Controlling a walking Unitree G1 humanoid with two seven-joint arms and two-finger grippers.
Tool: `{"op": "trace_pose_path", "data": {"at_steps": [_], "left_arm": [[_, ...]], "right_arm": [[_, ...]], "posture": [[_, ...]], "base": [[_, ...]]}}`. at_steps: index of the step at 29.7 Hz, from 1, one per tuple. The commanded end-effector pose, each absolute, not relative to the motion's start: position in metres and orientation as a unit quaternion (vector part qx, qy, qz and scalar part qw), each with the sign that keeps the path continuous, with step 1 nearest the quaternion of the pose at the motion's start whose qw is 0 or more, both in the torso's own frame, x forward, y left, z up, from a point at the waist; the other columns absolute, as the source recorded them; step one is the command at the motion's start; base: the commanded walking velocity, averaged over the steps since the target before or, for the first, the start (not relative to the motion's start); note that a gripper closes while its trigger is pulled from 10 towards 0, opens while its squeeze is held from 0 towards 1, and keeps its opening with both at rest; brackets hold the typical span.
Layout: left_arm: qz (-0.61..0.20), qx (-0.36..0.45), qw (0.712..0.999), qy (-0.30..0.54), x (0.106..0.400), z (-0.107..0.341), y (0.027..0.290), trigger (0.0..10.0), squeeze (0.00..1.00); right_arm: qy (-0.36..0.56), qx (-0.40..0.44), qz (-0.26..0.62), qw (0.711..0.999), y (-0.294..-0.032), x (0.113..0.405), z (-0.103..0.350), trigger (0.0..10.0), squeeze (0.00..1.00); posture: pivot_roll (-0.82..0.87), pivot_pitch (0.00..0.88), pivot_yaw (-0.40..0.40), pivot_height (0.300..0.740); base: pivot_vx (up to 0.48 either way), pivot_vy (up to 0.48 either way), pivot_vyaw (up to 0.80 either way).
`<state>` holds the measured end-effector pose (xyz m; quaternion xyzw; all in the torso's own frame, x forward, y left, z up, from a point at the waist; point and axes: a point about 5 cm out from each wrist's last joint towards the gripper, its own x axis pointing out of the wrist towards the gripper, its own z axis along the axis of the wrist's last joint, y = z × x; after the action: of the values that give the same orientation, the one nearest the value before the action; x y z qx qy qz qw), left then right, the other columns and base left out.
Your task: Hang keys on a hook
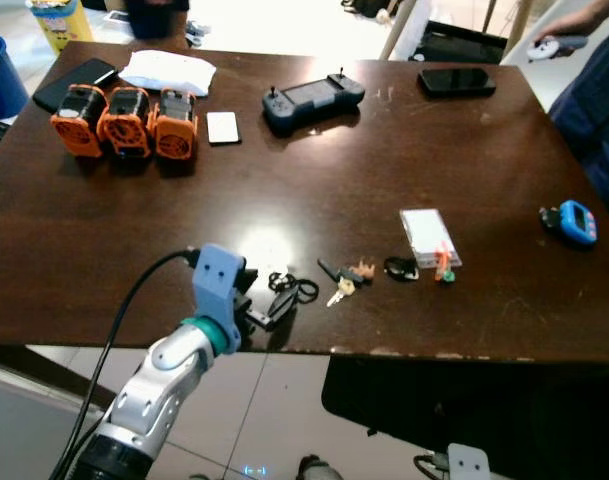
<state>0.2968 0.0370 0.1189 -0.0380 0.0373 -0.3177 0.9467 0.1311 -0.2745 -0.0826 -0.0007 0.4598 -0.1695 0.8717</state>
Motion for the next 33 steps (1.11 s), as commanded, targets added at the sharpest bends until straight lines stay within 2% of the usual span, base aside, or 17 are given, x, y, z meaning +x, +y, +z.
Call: {"op": "trace_pose_path", "data": {"at_steps": [1,6,7,8,33], "left_arm": [[-0.328,-0.036,0.941,0.071,0.291,0.105,0.031,10.0,0.00],[-0.330,-0.029,0.941,0.068,0.289,0.106,0.026,10.0,0.00],[-0.324,-0.018,0.943,0.069,0.288,0.104,0.025,4.7,0.00],[-0.318,-0.002,0.946,0.069,0.288,0.103,0.026,0.0,0.00],[-0.307,0.085,0.947,0.053,0.293,0.101,0.036,0.0,0.00]], "right_arm": [[0.476,-0.004,-0.170,0.863,-0.276,0.118,-0.086,10.0,0.00],[0.479,-0.009,-0.165,0.862,-0.277,0.114,-0.087,10.0,0.00],[0.481,-0.011,-0.165,0.861,-0.278,0.111,-0.088,10.0,0.00],[0.482,-0.012,-0.165,0.860,-0.278,0.110,-0.088,10.0,0.00],[0.473,-0.013,-0.170,0.865,-0.281,0.114,-0.085,10.0,0.00]], "posture": [[-0.01,0.235,0.045,0.740],[-0.01,0.252,0.047,0.740],[-0.02,0.256,0.048,0.740],[-0.02,0.260,0.051,0.740],[-0.03,0.250,0.048,0.740]], "base": [[0.000,0.000,0.00],[0.000,0.000,0.00],[0.000,0.000,0.00],[0.000,0.000,0.00],[0.000,0.000,0.00]]}}
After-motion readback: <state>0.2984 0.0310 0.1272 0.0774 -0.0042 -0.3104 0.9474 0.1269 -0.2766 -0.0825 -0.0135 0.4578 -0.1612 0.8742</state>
